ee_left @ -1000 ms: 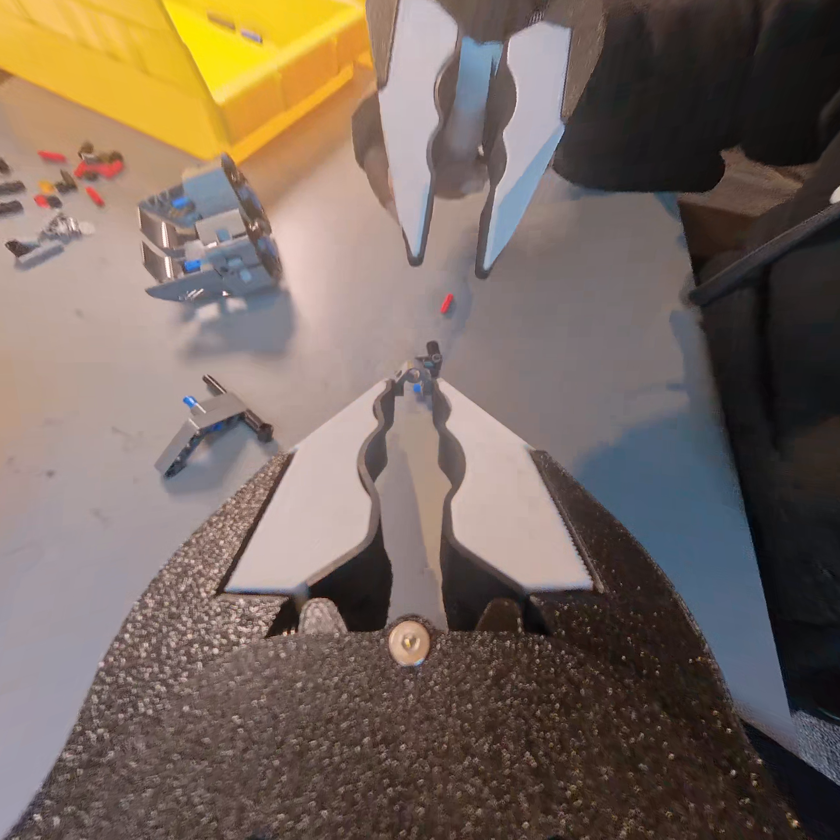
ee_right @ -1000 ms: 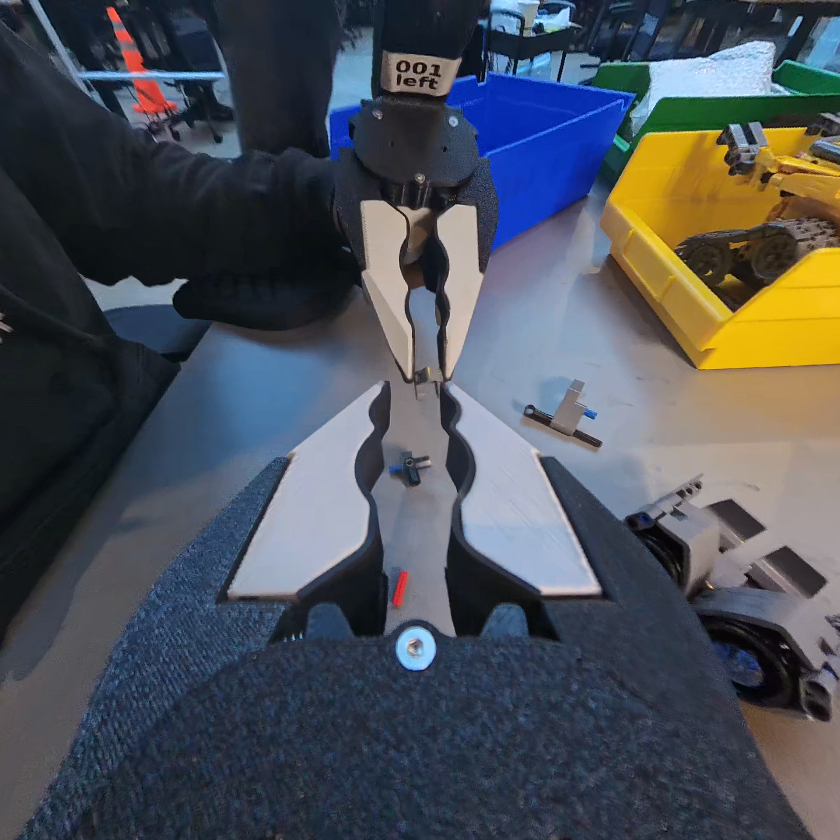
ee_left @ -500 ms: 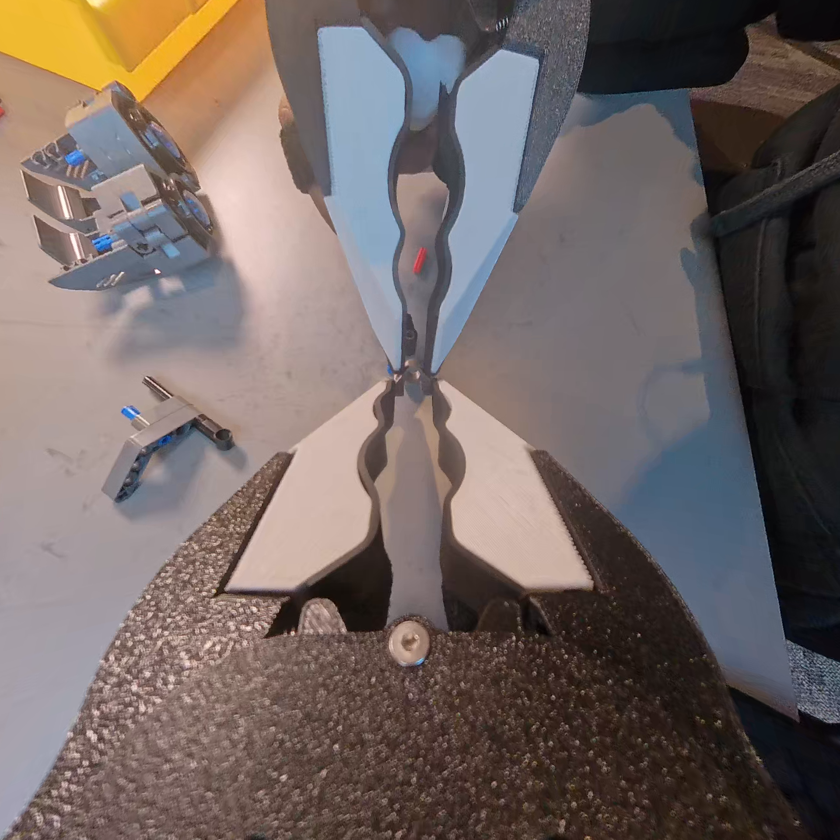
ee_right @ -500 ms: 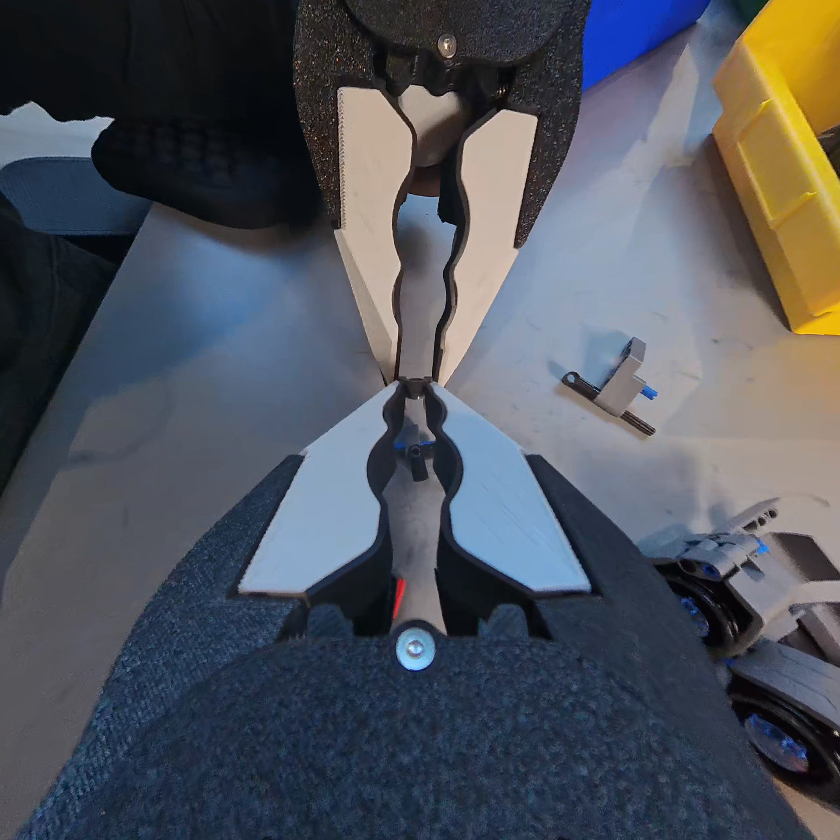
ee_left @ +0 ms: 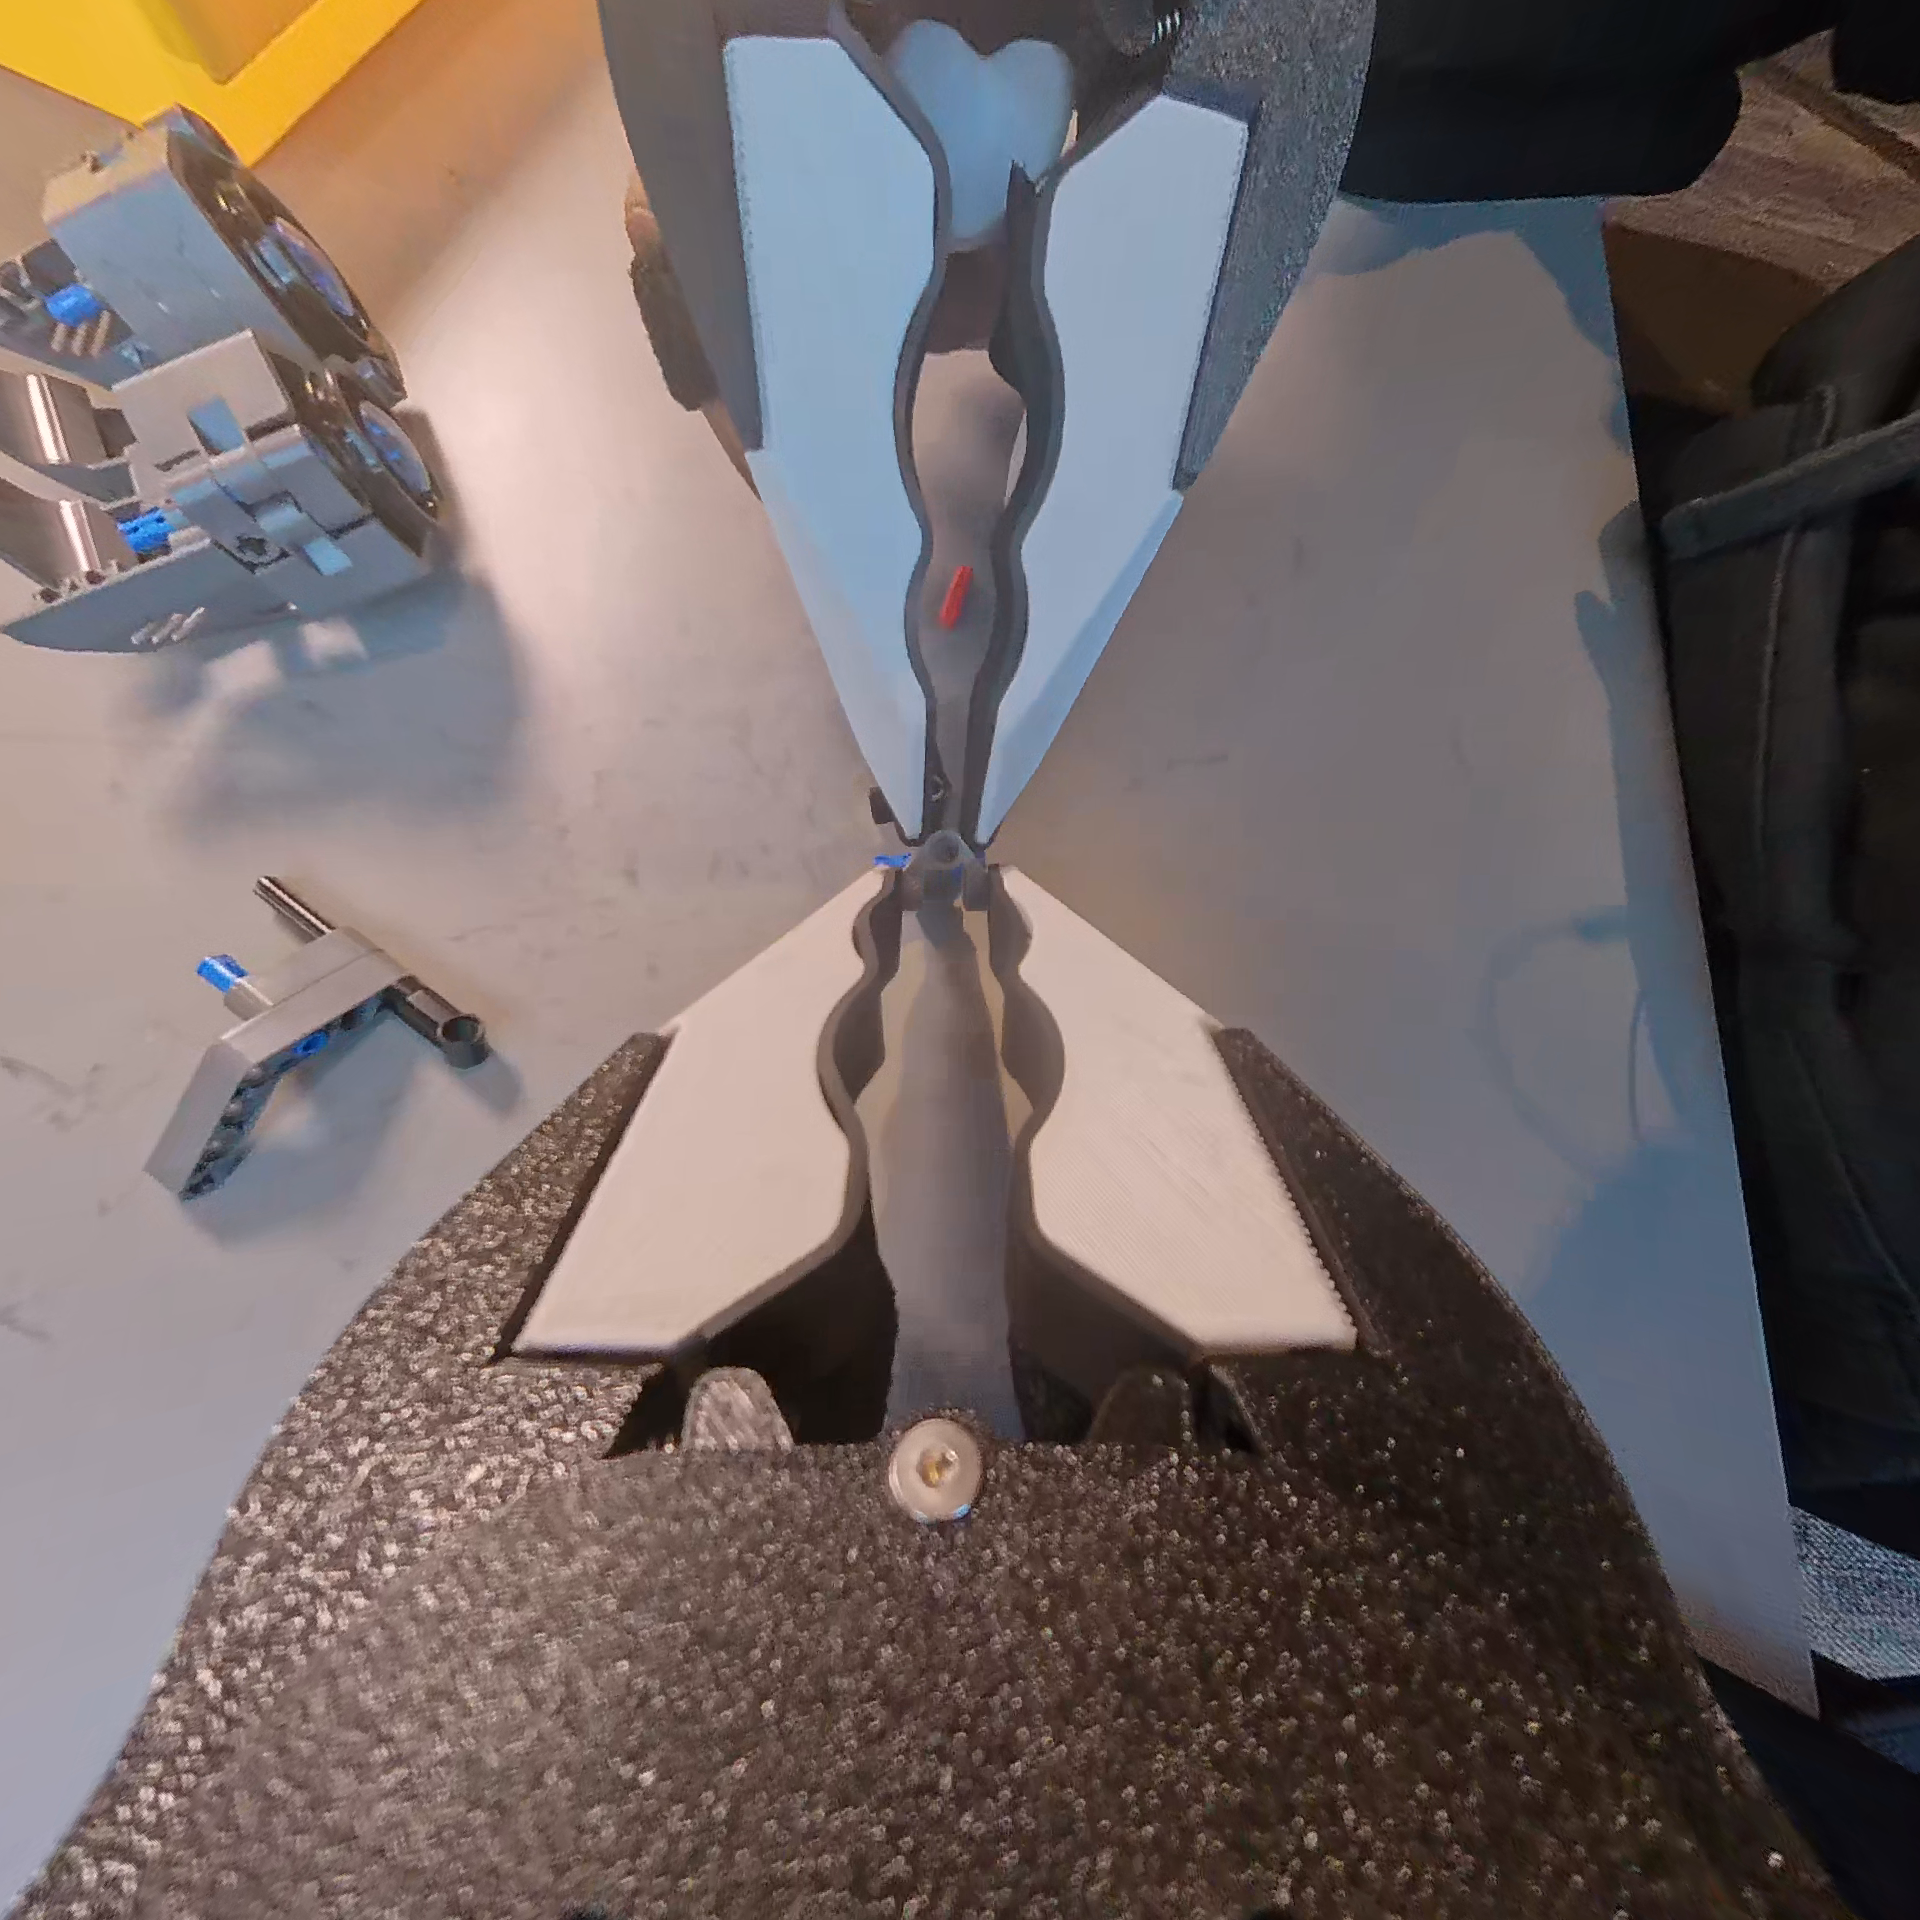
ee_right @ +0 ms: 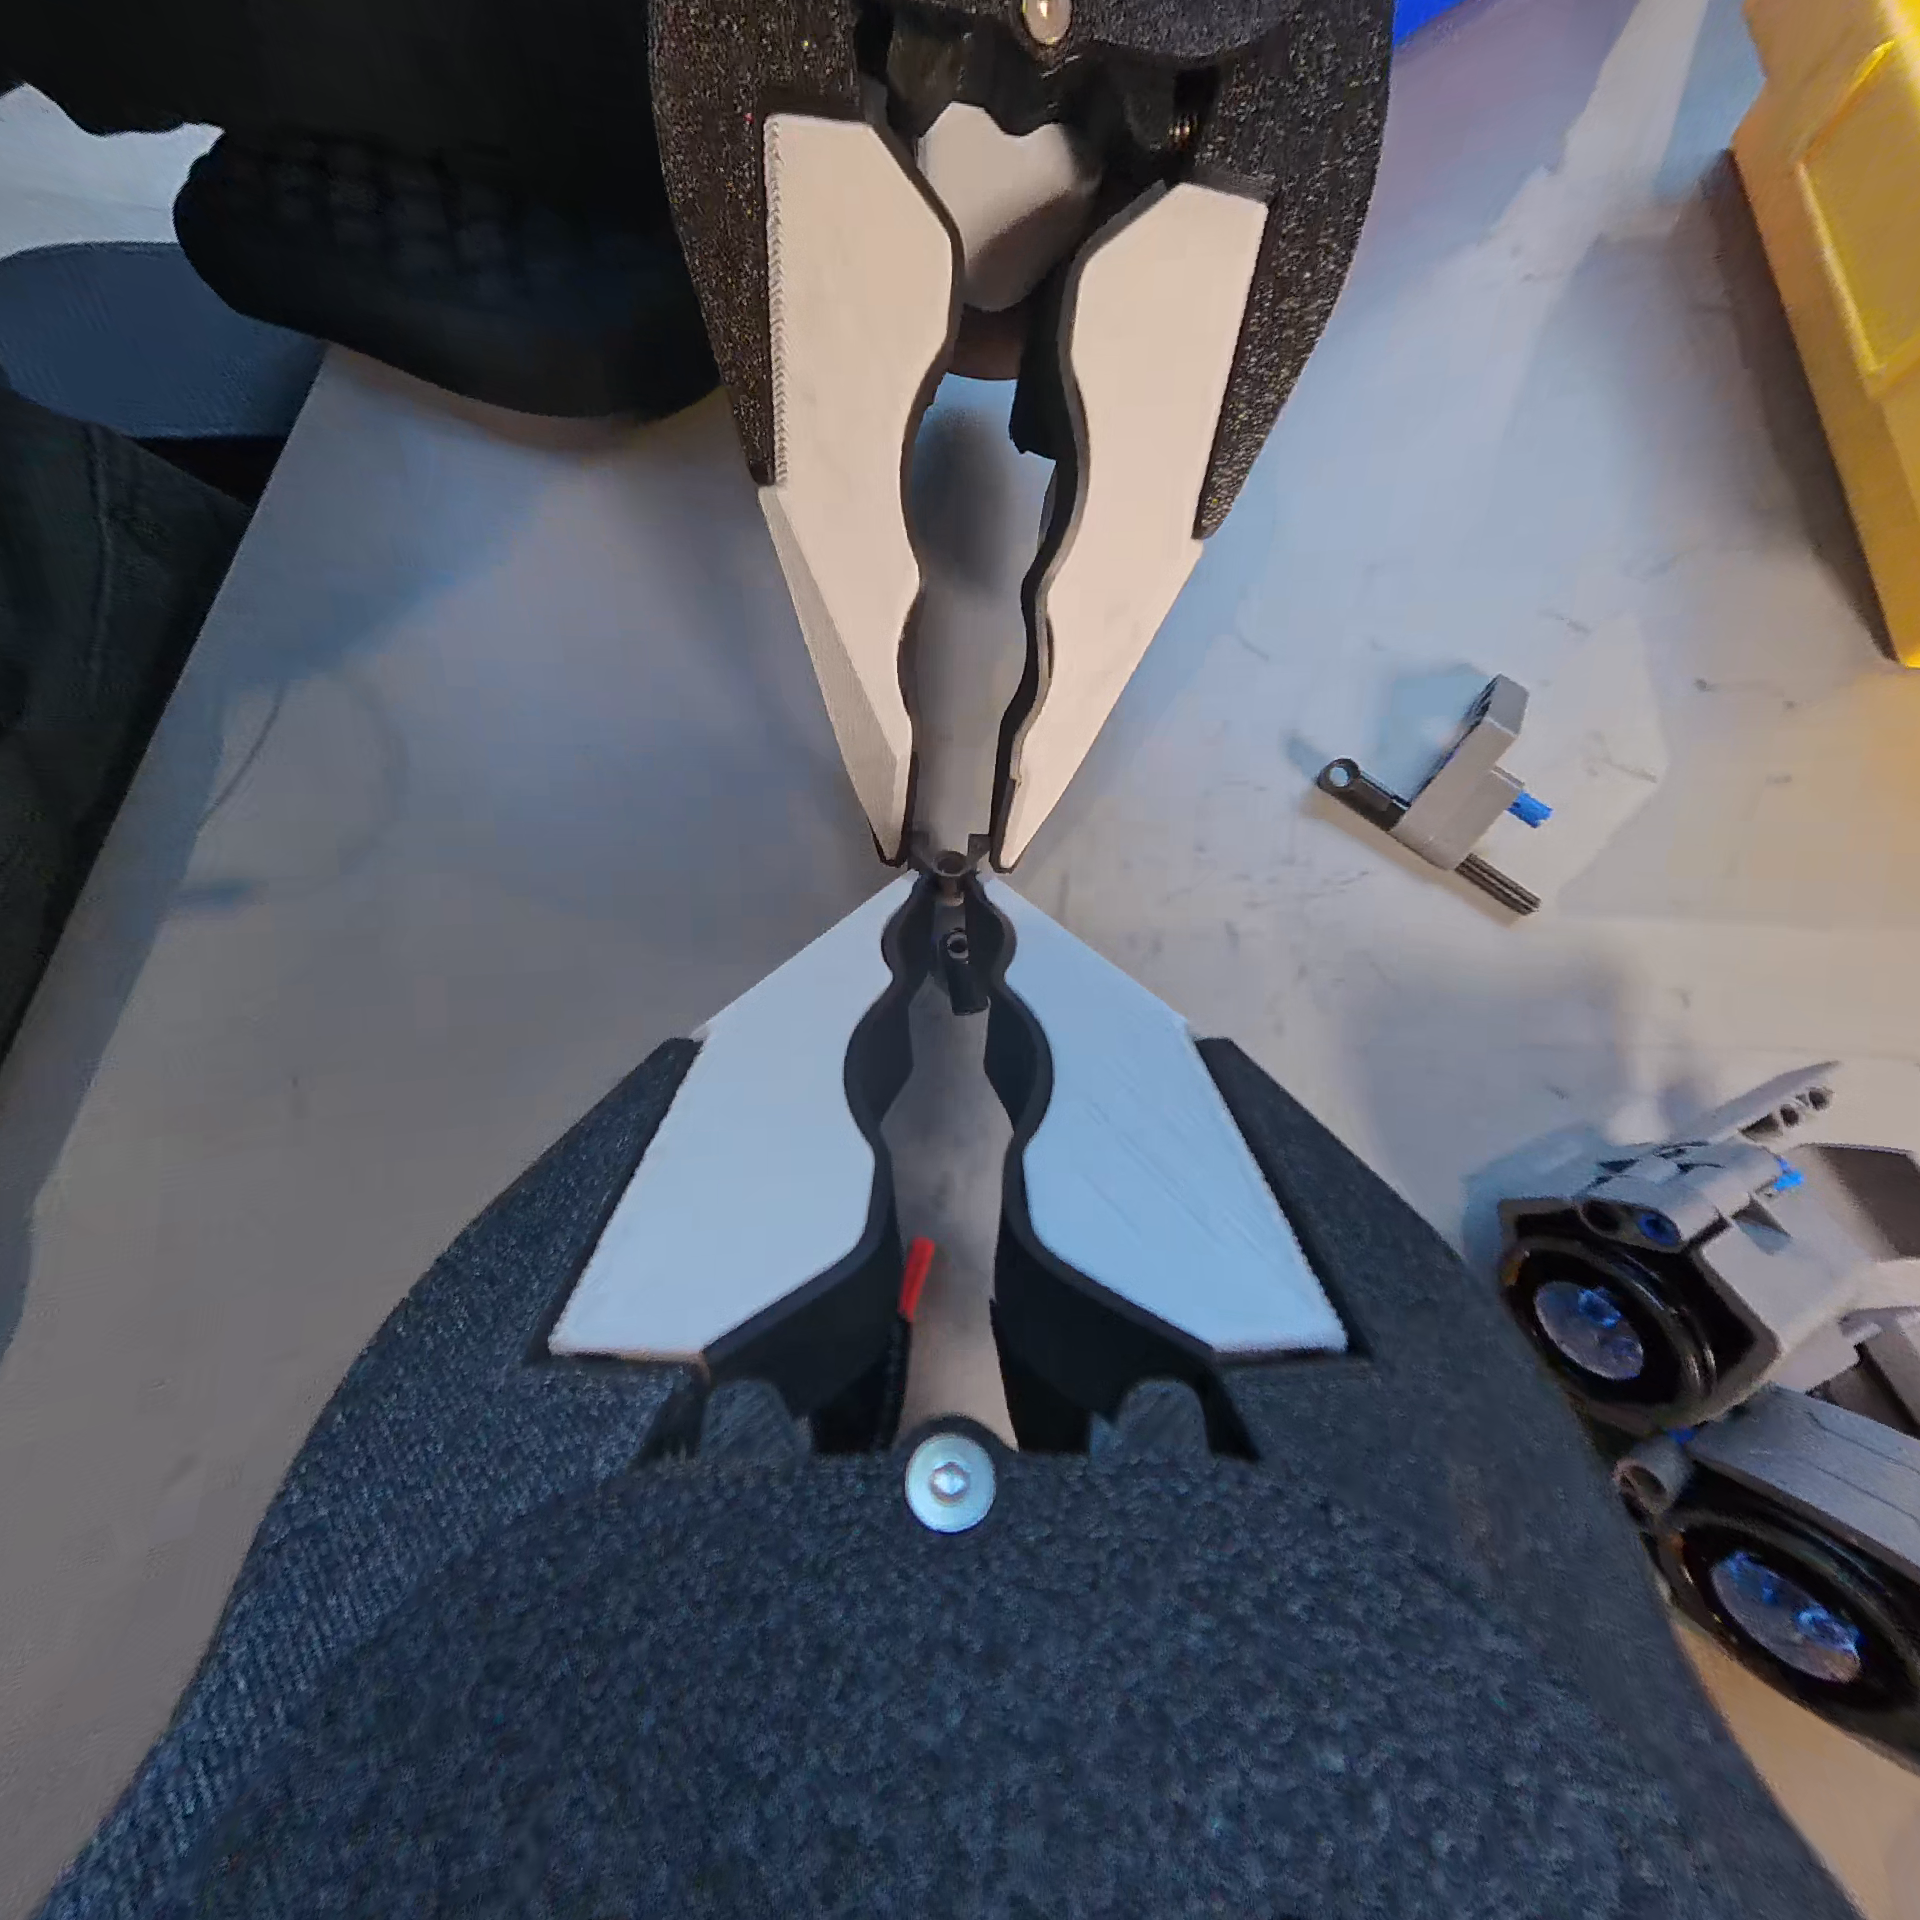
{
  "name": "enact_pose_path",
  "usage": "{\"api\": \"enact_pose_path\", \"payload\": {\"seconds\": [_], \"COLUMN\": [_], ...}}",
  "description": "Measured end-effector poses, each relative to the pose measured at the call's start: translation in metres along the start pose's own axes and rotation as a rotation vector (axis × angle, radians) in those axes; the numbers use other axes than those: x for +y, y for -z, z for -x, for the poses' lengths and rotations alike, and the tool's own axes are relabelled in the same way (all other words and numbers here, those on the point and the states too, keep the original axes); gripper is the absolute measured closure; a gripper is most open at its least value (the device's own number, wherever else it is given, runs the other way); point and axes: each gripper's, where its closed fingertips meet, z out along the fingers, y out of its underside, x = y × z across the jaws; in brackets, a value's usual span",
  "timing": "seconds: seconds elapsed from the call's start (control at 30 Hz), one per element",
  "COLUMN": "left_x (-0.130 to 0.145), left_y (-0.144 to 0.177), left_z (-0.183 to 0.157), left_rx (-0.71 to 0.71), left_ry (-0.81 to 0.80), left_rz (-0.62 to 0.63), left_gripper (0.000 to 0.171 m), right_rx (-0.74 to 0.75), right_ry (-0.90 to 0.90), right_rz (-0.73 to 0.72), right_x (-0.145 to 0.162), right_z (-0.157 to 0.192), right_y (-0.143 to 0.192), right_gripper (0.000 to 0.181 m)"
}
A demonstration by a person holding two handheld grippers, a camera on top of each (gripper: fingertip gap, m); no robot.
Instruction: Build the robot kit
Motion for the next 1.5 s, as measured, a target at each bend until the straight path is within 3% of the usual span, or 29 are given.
{"api": "enact_pose_path", "payload": {"seconds": [0.43, 0.7, 1.13, 1.5], "left_x": [0.004, 0.0, -0.002, 0.002], "left_y": [-0.008, -0.012, -0.017, -0.008], "left_z": [0.002, 0.001, 0.002, 0.002], "left_rx": [-0.028, -0.038, -0.062, -0.047], "left_ry": [-0.009, -0.02, -0.038, -0.025], "left_rz": [0.052, 0.058, 0.069, 0.041], "left_gripper": [0.156, 0.156, 0.156, 0.144], "right_rx": [0.026, 0.024, 0.027, 0.022], "right_ry": [0.054, 0.066, 0.054, 0.055], "right_rz": [0.069, 0.091, 0.126, 0.123], "right_x": [0.008, 0.01, 0.021, 0.021], "right_z": [-0.001, -0.001, -0.003, -0.003], "right_y": [-0.005, 0.011, 0.007, 0.006], "right_gripper": [0.174, 0.158, 0.167, 0.167]}}
